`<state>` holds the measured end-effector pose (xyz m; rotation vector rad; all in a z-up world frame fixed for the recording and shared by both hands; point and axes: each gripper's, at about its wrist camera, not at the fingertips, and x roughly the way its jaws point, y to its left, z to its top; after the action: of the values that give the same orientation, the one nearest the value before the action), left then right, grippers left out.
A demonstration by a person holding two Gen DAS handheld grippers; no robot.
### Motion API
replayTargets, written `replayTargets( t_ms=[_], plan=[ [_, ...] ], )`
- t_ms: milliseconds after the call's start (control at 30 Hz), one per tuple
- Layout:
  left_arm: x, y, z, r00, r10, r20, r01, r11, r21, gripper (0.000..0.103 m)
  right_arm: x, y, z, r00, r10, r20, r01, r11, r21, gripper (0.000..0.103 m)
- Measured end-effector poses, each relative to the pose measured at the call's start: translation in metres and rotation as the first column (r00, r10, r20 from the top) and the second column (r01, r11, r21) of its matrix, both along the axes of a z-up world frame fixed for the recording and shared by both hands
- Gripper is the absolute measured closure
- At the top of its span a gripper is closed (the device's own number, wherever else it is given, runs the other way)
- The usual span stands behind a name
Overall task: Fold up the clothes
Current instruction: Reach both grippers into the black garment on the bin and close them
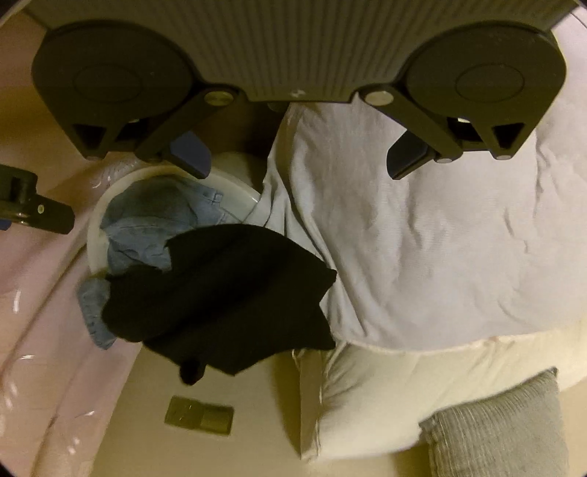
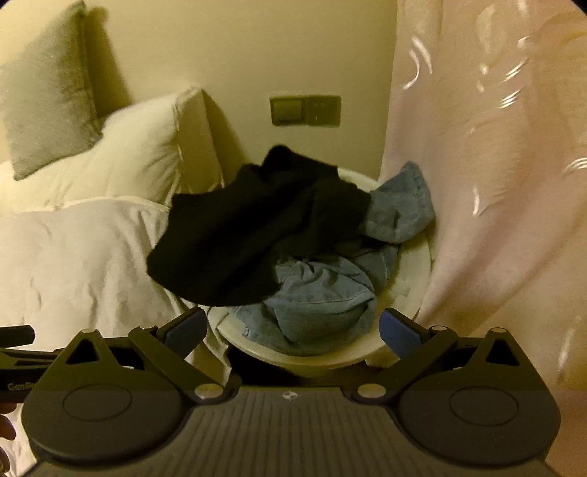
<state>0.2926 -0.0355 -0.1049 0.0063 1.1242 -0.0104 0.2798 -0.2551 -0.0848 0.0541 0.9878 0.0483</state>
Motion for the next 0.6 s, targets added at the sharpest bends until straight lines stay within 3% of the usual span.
replayTargets(
  t_ms=[100, 233, 467, 600],
  plan=[
    [0.024, 0.008, -0.010, 0.999, -0.033, -0.041, 0.032, 0.999, -0.041, 0.003, 0.022, 0.005, -0.010, 0.999, -0.004, -0.050, 0.005, 1.000, 0.007, 0.000],
    [0.051, 0.018, -0.024, 0.997, -0.060, -0.037, 0.057, 0.995, -0.079, 0.004, 0.052, 0.009, -0.021, 0.994, -0.005, -0.106, 0.008, 1.000, 0.029, 0.001],
    [0.095, 0.039, -0.059, 0.997, -0.034, -0.069, 0.022, 0.985, -0.169, 0.022, 0.093, 0.021, -0.040, 0.997, -0.011, -0.080, 0.013, 1.000, 0.022, 0.001],
    [0.106, 0.048, -0.082, 0.995, 0.008, -0.096, -0.030, 0.973, -0.231, 0.022, 0.107, 0.022, -0.057, 0.996, -0.006, -0.086, 0.010, 0.999, 0.045, 0.001]
  ],
)
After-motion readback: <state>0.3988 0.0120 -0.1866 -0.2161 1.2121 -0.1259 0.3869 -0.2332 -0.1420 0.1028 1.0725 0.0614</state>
